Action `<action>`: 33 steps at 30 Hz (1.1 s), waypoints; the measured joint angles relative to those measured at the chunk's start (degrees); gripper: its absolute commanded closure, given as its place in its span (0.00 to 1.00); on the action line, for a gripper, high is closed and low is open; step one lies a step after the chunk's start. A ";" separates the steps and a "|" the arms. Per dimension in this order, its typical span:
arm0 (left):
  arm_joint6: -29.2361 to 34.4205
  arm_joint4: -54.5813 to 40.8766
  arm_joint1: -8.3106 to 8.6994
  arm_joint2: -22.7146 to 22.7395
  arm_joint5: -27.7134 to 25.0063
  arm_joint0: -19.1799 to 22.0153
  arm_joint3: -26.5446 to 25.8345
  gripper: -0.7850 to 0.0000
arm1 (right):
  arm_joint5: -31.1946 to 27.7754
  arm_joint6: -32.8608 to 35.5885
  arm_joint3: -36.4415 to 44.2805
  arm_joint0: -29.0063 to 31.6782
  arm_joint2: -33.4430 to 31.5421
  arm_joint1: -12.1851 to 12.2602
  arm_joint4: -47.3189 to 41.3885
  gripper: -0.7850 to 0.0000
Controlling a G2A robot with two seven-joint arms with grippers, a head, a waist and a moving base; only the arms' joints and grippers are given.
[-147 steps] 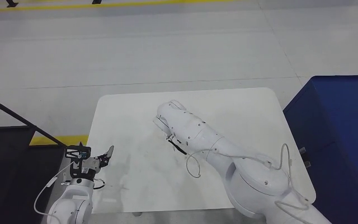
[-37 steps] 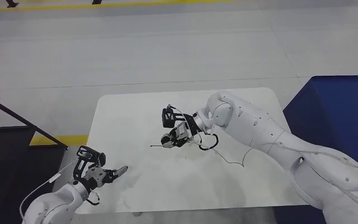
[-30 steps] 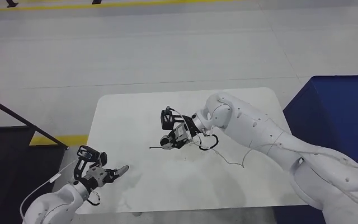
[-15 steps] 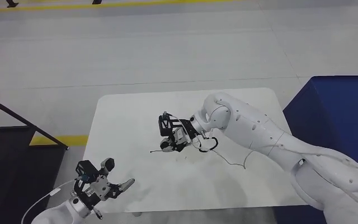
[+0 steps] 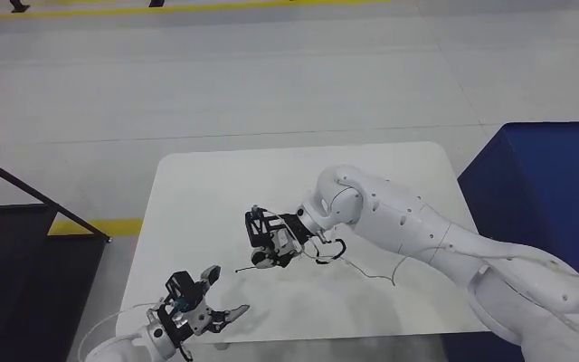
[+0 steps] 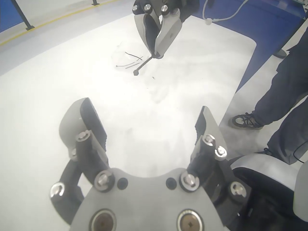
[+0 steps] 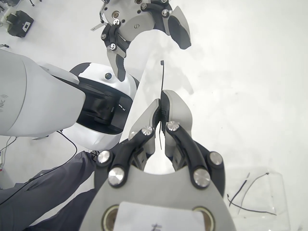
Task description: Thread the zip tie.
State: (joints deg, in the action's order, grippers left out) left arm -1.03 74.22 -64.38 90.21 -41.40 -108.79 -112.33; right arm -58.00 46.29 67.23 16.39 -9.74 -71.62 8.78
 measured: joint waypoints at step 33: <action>-1.41 -1.31 0.82 -0.04 2.11 -2.92 -2.28 1.00 | 0.00 0.00 3.32 1.95 0.00 -1.40 4.81 1.00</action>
State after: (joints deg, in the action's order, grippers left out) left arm -2.44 72.91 -63.56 90.17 -39.29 -111.72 -114.61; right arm -58.00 46.30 70.55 18.35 -9.74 -73.02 13.59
